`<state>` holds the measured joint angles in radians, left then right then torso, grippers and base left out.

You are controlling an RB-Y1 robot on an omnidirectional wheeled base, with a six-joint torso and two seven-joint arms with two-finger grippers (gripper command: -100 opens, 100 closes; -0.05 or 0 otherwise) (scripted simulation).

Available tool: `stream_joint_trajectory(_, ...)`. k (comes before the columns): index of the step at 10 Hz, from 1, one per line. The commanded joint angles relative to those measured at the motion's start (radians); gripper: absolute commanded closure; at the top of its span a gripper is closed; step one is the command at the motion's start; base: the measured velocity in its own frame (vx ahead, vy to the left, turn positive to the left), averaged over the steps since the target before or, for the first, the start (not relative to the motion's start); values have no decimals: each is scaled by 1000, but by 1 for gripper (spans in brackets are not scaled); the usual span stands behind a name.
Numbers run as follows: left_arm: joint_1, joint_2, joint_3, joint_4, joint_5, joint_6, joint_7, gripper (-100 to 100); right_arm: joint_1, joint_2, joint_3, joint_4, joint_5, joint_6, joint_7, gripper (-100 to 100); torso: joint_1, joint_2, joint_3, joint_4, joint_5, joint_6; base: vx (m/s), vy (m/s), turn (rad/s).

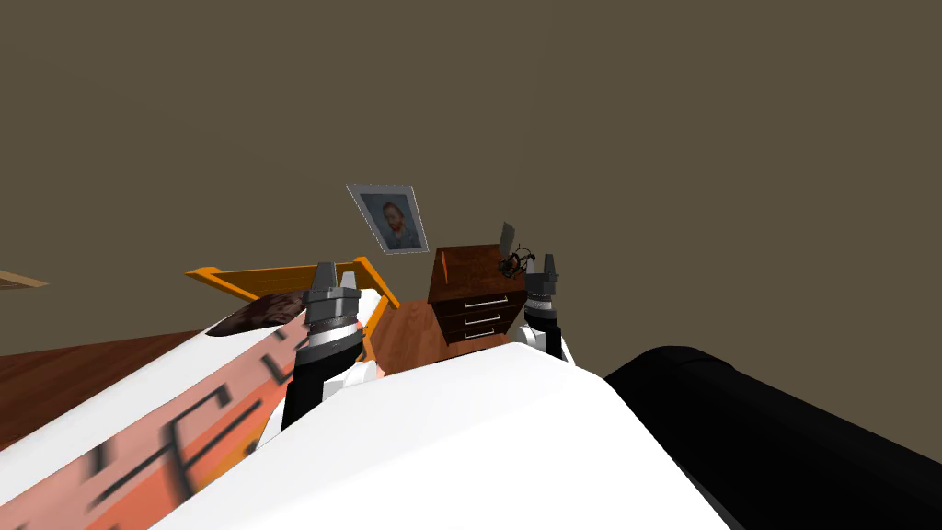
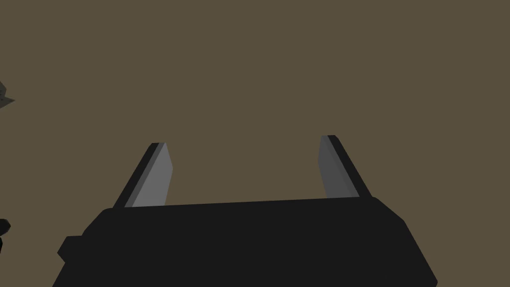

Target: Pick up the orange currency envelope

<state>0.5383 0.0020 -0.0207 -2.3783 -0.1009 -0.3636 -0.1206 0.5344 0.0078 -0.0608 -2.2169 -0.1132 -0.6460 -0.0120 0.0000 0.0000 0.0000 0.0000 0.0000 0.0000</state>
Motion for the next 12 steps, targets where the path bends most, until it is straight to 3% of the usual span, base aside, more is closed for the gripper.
stream_joint_trajectory(1,-3,30,1,6,-5,3,-5,-100,0,0,0,0,0,0,0,0,0,0,0,0,0,0,2,-7,-7)
stream_joint_trajectory(4,-14,86,4,30,-24,17,-23,-100,0,0,0,0,0,0,0,0,-1,-1,0,0,0,0,10,-27,-9)
stream_joint_trajectory(6,-39,130,11,80,-66,46,-65,-100,0,0,0,0,0,0,0,0,-3,-1,-1,0,-1,0,17,-75,-31)
stream_joint_trajectory(8,-54,140,15,111,-92,64,-91,-100,0,0,0,0,0,0,0,0,-7,-2,-1,0,-1,0,30,-99,-19)
stream_joint_trajectory(12,-106,144,30,215,-183,125,-180,-100,0,0,0,0,0,0,0,0,-6,-2,-1,0,-1,0,28,-98,-33)
